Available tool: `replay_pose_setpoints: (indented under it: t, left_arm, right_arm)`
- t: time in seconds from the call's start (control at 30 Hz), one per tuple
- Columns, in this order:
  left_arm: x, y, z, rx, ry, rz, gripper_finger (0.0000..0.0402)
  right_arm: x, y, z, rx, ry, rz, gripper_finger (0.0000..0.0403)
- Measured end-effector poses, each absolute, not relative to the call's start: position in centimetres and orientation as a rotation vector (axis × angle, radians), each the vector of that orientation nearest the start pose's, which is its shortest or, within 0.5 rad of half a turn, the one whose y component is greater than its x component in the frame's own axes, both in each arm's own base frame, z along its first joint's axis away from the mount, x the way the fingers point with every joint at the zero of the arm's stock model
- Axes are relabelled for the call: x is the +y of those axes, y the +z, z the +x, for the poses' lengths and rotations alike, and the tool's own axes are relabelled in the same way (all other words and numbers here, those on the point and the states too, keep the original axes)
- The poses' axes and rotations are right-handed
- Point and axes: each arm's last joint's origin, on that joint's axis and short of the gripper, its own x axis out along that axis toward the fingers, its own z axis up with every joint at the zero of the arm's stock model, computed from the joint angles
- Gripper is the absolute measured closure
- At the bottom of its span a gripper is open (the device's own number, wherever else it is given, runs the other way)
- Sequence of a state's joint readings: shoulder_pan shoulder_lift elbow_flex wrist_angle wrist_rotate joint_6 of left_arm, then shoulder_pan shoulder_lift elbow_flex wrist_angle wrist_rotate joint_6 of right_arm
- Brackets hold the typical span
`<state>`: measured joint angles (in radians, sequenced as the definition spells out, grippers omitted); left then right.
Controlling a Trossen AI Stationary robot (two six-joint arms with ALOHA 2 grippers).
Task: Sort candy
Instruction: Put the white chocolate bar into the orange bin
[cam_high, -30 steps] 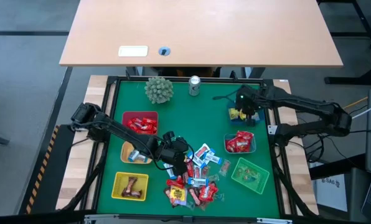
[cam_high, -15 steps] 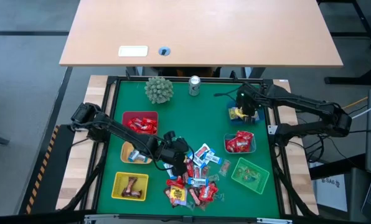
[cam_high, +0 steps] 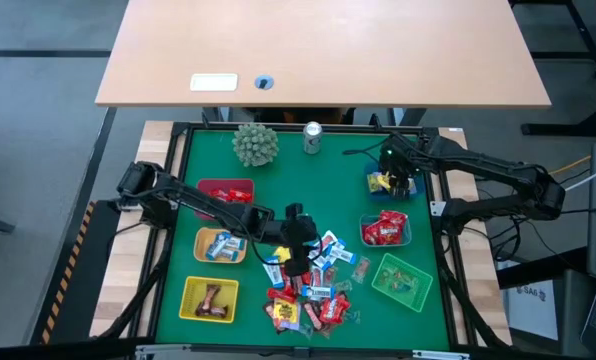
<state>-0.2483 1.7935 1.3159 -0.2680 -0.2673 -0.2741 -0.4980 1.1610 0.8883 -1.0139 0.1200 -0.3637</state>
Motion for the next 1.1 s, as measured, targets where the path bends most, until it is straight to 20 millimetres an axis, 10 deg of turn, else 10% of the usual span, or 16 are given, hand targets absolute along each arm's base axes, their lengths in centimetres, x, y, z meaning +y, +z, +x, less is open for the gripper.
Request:
replay_pose_setpoints:
  t: [1.1]
  left_arm:
    - [-9.5,13.1,42.0,0.836,-0.261,0.417,0.0236]
  right_arm:
    - [-9.5,24.5,17.0,1.331,-0.263,-0.041,0.0214]
